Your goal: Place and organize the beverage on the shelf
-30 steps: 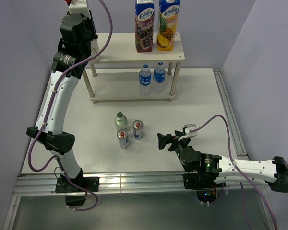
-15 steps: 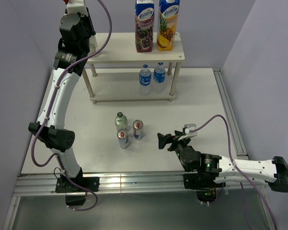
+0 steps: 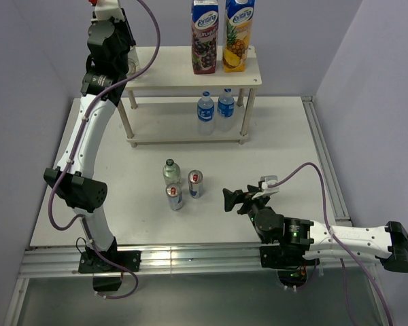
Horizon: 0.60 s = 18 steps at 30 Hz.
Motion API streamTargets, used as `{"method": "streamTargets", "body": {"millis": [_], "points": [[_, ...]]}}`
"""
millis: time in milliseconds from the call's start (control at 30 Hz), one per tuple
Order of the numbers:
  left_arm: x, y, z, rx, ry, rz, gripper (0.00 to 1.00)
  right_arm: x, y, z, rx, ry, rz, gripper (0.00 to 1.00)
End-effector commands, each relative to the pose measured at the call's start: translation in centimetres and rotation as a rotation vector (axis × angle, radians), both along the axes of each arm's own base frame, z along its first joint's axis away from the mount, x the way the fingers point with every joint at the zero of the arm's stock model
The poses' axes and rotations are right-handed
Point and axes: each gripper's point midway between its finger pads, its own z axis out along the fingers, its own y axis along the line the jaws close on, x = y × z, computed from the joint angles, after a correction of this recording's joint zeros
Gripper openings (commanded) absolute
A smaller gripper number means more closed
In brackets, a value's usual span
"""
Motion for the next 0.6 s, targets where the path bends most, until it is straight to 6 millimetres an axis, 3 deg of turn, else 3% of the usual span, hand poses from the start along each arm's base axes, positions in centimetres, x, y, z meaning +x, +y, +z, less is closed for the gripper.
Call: {"method": "streamTargets", "body": {"millis": [0,33,67,133,233,400,467,567], "points": [[-0.8,0.0,3.3,-0.043,-0.120,-0.018,0.24,0.0,0.2,0.7,0.025,-0.012,-0.007,1.00],[-0.8,0.0,3.2,-0.041,-0.118,-0.020,0.32,0.0,0.1,0.7,0.025,-0.012,-0.007,1.00],[-0.8,-0.1,3.1,-0.040,-0.115,-0.021,0.47,0.0,0.1,0.7,0.027,-0.012,-0.007,1.00],[-0.7,-0.1,2.9,-0.036,-0.113,-0.022,0.64,0.0,0.1,0.7,0.029,-0.012,-0.006,1.00],[-0.7,-0.1,2.8,-0.031,-0.111,-0.018,0.76,0.0,0.1,0.7,0.029,-0.013,-0.009,1.00],[-0.8,0.1,2.7,-0.025,-0.105,-0.010,0.86,0.0,0.2,0.7,0.028,-0.013,-0.004,1.00],[-1.3,0.5,3.0,-0.033,-0.107,0.002,0.99,0.0,0.2,0.6,0.023,-0.012,-0.004,1.00],[-2.7,1.2,3.9,-0.043,-0.121,0.017,0.99,0.1,0.2,0.6,0.019,-0.013,-0.007,1.00]]}}
